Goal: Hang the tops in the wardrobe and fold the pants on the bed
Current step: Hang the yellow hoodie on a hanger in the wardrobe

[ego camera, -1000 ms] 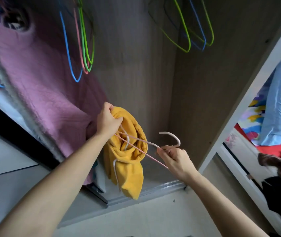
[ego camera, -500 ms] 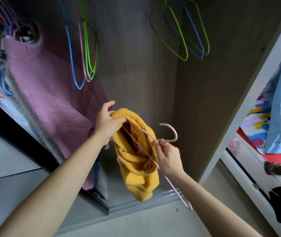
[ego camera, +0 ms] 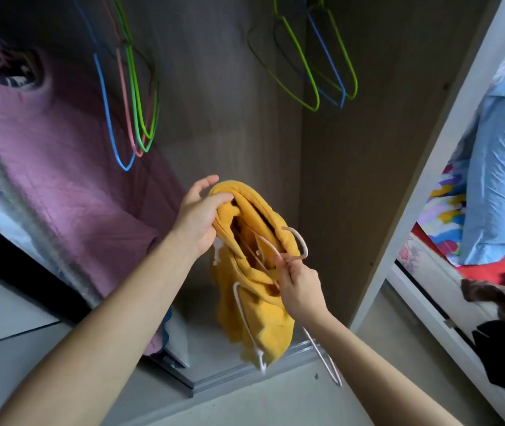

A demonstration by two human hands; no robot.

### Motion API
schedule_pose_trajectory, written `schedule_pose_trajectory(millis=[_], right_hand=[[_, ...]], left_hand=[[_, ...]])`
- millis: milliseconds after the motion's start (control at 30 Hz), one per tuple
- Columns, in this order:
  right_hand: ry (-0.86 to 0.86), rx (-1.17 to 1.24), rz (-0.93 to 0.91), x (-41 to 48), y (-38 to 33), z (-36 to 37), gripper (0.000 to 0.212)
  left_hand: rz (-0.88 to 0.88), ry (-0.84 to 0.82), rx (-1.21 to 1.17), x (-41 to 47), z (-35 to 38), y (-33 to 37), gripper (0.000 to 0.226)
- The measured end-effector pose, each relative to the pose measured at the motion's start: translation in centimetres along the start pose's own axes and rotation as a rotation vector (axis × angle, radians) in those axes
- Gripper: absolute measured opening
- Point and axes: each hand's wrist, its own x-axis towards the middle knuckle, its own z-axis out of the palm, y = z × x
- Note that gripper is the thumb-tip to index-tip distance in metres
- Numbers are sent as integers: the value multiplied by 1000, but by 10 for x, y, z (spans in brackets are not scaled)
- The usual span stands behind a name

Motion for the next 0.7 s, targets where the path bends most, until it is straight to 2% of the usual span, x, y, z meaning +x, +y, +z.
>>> schedule_pose_trajectory(millis=[100,233,300,400,433,500,567,600,700], right_hand=[[-15,25,124,12,-4,-5,42],[150,178,-71,6,-7,-11,46],[147,204,-93,6,-5,-13,44],[73,162,39,18,-6,-16,39],[71,152,79,24,-8,-19,43],[91,129,56,32,-11,-28,49],[116,122,-12,39,-17,-42,48],[124,137,-31,43,-21,-50,47],[108,139,-121,52,-33,-69,44]], left_hand=[[-12,-117,95,-2,6,-7,53],[-46,-250,110,-6,6,-15,57],[-10,-310,115,-13,9,-14,50],[66,-419,189,-23,24,-11,47],[99,-431,223,-26,28,-10,48],[209,-349,317,-24,30,-5,49],[351,-200,539,-14,21,1,50],[419,-150,736,-7,14,2,51],[533,-145,1380,11,2,-1,45]])
